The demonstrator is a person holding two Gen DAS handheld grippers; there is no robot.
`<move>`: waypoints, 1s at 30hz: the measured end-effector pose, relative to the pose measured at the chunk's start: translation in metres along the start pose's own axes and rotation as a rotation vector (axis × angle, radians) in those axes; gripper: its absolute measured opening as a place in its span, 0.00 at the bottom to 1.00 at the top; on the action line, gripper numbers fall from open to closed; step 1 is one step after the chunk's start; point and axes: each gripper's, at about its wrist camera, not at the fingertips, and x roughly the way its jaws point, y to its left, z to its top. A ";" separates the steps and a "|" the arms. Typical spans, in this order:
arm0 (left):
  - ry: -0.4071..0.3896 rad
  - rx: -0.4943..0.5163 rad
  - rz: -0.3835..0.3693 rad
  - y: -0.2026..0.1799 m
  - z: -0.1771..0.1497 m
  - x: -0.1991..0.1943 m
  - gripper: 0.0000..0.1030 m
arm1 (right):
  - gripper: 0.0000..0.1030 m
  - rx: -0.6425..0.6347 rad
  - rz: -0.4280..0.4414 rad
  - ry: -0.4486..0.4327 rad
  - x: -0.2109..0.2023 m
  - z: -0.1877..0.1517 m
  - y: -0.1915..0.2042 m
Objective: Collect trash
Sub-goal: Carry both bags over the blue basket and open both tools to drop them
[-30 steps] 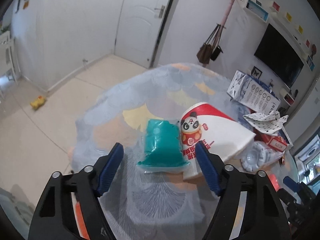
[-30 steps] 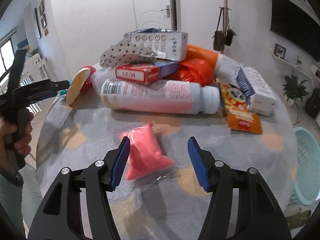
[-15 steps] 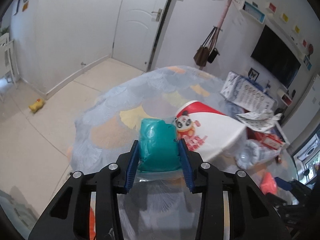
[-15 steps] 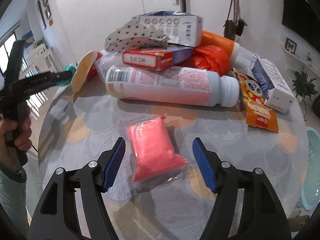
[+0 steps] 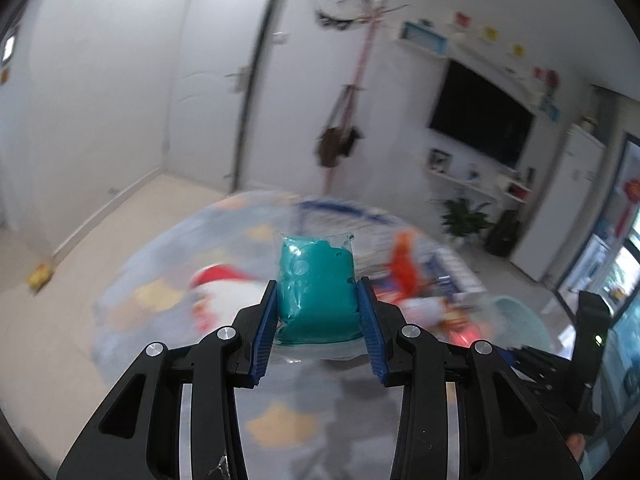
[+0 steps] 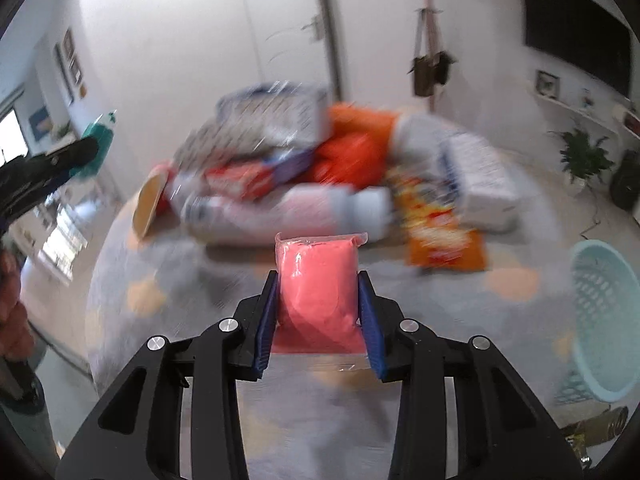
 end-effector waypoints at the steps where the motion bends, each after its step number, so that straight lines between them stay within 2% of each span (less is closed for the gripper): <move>1: -0.005 0.017 -0.019 -0.012 0.003 0.001 0.36 | 0.34 0.016 -0.015 -0.023 -0.008 0.003 -0.009; 2: -0.014 0.043 -0.044 -0.029 0.007 0.003 0.36 | 0.34 0.034 -0.029 -0.046 -0.016 0.007 -0.019; 4: -0.027 0.076 -0.048 -0.055 0.012 0.009 0.36 | 0.34 0.068 -0.051 -0.081 -0.031 0.014 -0.037; 8: -0.029 0.159 -0.107 -0.115 0.026 0.029 0.36 | 0.34 0.176 -0.086 -0.142 -0.066 0.023 -0.093; 12: -0.020 0.231 -0.205 -0.174 0.032 0.053 0.36 | 0.34 0.265 -0.196 -0.214 -0.101 0.024 -0.147; 15: 0.009 0.266 -0.274 -0.213 0.029 0.074 0.36 | 0.34 0.335 -0.277 -0.236 -0.118 0.019 -0.186; 19: 0.051 0.312 -0.319 -0.259 0.014 0.107 0.36 | 0.34 0.446 -0.370 -0.210 -0.125 0.004 -0.236; 22: 0.097 0.345 -0.348 -0.288 -0.003 0.135 0.36 | 0.34 0.527 -0.440 -0.155 -0.119 -0.013 -0.273; 27: 0.245 0.351 -0.422 -0.321 -0.037 0.193 0.36 | 0.34 0.645 -0.490 -0.073 -0.101 -0.045 -0.326; 30: 0.376 0.329 -0.515 -0.333 -0.059 0.230 0.37 | 0.34 0.691 -0.493 -0.023 -0.088 -0.064 -0.343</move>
